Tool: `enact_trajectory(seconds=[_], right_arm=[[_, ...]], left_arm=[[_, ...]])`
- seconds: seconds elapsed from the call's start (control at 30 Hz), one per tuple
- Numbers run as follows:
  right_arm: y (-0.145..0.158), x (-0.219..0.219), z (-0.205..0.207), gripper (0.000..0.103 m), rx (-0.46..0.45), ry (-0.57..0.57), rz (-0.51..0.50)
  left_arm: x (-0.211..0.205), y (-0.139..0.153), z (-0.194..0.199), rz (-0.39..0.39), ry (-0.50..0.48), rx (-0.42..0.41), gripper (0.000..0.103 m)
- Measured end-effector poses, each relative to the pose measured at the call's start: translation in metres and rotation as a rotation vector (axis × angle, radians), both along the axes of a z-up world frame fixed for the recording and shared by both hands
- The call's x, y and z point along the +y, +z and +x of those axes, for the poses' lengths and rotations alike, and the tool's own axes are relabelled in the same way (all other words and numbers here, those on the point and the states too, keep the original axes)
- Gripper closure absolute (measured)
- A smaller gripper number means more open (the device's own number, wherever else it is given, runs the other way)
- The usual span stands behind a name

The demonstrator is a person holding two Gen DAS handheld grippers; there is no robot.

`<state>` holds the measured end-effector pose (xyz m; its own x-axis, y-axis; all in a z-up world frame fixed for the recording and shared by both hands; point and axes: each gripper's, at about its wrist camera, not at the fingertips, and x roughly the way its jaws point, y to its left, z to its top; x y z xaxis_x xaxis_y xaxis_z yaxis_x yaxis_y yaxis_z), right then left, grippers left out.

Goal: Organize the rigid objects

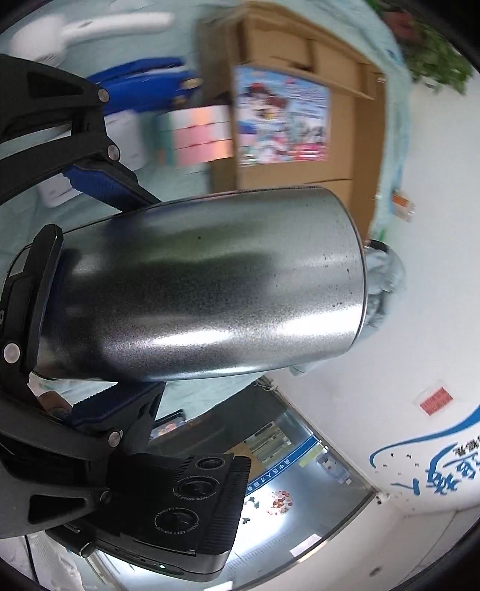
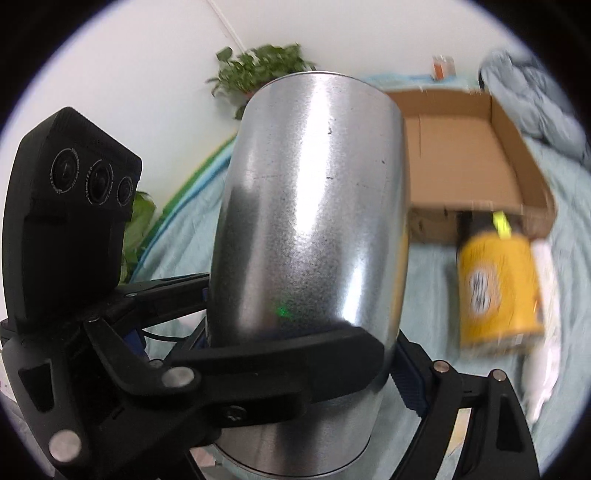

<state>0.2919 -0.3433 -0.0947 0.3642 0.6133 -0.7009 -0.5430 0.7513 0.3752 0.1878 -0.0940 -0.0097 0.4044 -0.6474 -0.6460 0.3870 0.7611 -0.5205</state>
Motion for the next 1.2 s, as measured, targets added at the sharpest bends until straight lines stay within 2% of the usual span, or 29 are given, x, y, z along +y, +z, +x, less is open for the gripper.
enact_trajectory(seconds=[0.13,0.23,0.4,0.5,0.67,0.8,1.2], right_arm=[[0.026,0.001,0.032,0.017,-0.049,0.007,0.027],[0.048,0.005,0.062,0.017,-0.072,0.009,0.036],[0.071,-0.004,0.122,0.017,-0.046,0.026,0.012],[0.071,-0.004,0.155,0.017,0.002,0.024,-0.006],[0.054,-0.005,0.178,0.017,0.068,0.013,-0.037],[0.031,-0.004,0.197,0.017,0.121,0.014,-0.054],[-0.048,0.000,0.220,0.017,0.271,0.015,-0.108]], left_arm=[[0.000,0.038,0.037,0.041,0.002,-0.068,0.019],[0.002,0.062,0.068,0.045,0.007,-0.089,0.019],[0.002,0.090,0.136,0.047,0.002,-0.068,0.019],[-0.002,0.090,0.177,0.042,-0.009,-0.019,0.019],[-0.008,0.072,0.217,0.035,-0.022,0.069,0.019],[-0.008,0.041,0.234,0.026,-0.028,0.138,0.019],[-0.012,-0.062,0.270,0.029,-0.030,0.300,0.019]])
